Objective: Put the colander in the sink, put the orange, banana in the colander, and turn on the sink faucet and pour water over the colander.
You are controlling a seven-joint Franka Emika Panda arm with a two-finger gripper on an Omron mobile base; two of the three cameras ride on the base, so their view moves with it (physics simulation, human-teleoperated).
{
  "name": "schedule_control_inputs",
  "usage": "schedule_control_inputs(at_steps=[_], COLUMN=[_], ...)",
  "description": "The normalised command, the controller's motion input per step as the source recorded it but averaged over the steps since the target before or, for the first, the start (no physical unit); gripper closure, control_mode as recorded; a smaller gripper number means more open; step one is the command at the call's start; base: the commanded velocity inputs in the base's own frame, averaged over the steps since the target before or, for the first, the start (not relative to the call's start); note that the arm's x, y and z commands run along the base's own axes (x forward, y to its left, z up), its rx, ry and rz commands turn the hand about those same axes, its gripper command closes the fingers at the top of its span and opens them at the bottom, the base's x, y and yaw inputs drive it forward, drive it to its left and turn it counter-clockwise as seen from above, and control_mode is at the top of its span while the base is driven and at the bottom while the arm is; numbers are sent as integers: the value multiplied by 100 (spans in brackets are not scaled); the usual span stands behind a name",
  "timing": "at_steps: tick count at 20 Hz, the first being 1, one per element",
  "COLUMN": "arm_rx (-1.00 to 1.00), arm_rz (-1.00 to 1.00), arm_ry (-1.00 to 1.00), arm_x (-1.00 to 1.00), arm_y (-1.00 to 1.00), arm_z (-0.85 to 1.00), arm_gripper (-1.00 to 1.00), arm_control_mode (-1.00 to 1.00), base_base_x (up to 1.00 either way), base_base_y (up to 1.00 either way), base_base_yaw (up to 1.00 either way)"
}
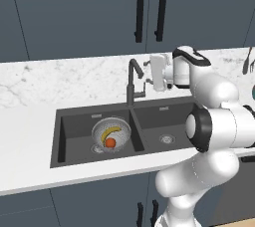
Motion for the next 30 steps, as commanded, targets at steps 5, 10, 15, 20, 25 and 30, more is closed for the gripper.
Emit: schedule_control_inputs(at_steps=[5,10,15,20,25,30], arm_rx=[0,0,0,0,-1,0], arm_rz=[0,0,0,-2,-7,-7], arm_ry=[-10,-1,0,-5,-4,0], arm_x=[0,17,36,31,30,40], arm_y=[48,30,19,29,48,33], arm_z=[0,-6,-20,-25,-29,-27], arm_gripper=[-100,-100,-100,-100,-100,-100], arm_control_mode=[-100,-100,-100,-100,-100,-100], base_base_x=[0,0,0,0,0,0], base_base_y=[0,0,0,0,0,0], base_base_yaw=[0,0,0,0,0,0])
